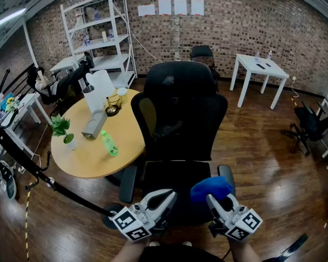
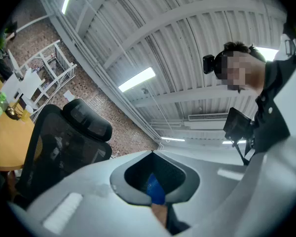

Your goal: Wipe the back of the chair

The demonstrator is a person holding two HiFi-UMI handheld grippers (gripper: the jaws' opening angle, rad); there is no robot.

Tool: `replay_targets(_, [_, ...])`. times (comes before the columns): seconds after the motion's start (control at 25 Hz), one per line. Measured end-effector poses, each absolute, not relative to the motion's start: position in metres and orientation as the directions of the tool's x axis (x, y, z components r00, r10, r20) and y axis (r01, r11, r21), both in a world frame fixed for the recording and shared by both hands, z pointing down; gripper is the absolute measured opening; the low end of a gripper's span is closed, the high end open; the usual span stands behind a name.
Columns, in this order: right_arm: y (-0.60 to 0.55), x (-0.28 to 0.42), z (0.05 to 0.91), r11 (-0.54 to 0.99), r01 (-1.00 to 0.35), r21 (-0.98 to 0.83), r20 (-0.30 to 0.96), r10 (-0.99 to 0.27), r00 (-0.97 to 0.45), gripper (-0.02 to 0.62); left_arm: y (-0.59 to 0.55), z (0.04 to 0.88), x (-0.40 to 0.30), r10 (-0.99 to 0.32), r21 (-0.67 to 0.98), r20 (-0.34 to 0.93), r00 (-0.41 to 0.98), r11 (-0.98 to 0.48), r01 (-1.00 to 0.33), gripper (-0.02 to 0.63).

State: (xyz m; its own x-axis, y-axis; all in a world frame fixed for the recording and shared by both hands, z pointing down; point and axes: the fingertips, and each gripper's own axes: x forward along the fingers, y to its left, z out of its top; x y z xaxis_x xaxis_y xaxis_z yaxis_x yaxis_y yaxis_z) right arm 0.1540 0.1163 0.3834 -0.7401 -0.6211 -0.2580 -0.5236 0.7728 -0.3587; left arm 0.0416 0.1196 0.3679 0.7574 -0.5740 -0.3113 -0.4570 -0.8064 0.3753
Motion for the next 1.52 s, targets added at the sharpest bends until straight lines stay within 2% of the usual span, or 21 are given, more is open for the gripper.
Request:
replay_targets(0.36, [0.052, 0.164, 0.381, 0.757, -0.539, -0.368, -0.241, -0.638, -0.731, 0.055, 0.097, 0.374, 0.033, -0.607, 0.395, -0.298, 0.737, -0.781, -0.484, 0.000])
replay_targets(0.68, [-0.047, 0.107, 0.335, 0.794, -0.539, -0.283, -0.255, -0.603, -0.755, 0.055, 0.031, 0.378, -0.022, -0.594, 0.368, -0.312, 0.741, -0.795, -0.482, 0.000])
replay_targets(0.88, [-0.118, 0.067, 0.296, 0.803, -0.556, -0.213, -0.267, -0.595, -0.758, 0.055, -0.019, 0.374, -0.051, -0.527, 0.375, -0.345, 0.777, -0.836, -0.401, 0.000])
replay_targets(1.12, [-0.185, 0.052, 0.259, 0.797, -0.554, -0.240, -0.309, -0.604, -0.735, 0.055, -0.057, 0.363, -0.060, -0.489, 0.358, -0.355, 0.797, -0.859, -0.367, 0.000])
replay_targets(1.52, [-0.297, 0.010, 0.203, 0.851, -0.366, -0.376, -0.463, -0.514, -0.722, 0.055, -0.074, 0.363, -0.077, -0.604, 0.360, -0.309, 0.734, -0.789, -0.498, 0.000])
